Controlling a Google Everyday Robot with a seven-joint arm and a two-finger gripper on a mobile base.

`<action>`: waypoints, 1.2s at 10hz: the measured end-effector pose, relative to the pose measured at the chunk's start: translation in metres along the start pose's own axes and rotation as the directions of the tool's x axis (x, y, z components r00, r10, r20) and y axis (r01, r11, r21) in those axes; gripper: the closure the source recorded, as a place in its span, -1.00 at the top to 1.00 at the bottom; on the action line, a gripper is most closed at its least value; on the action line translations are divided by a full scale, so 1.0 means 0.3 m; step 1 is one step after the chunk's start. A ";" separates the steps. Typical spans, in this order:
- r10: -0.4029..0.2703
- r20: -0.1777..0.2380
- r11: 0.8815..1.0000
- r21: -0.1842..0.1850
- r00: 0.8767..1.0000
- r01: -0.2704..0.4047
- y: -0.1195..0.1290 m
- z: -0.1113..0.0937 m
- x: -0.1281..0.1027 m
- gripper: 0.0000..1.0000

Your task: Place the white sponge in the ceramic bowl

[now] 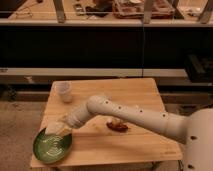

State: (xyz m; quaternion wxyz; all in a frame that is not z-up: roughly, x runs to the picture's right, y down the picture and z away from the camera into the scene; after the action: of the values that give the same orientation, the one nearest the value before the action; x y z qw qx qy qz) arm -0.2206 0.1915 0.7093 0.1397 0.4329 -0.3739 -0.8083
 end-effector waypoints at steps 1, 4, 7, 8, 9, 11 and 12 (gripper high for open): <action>-0.015 -0.012 1.000 0.005 1.000 0.015 -0.024 -0.008 -0.013 -1.00; -0.053 -0.008 0.998 0.016 0.999 0.053 -0.088 0.001 -0.060 -1.00; -0.085 0.011 0.996 0.039 0.996 0.085 -0.154 0.056 -0.069 -1.00; -0.097 0.017 0.994 0.049 0.995 0.096 -0.175 0.079 -0.063 -1.00; -0.105 0.022 0.993 0.055 0.994 0.103 -0.191 0.098 -0.058 -1.00; -0.106 0.031 0.993 0.063 0.994 0.103 -0.202 0.131 -0.037 -1.00; -0.093 0.041 0.994 0.062 0.995 0.090 -0.195 0.148 -0.017 -0.97</action>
State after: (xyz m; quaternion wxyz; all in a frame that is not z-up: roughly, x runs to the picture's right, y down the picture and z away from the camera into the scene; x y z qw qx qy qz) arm -0.2476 0.2556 0.6851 0.0812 0.4357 -0.3809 -0.8115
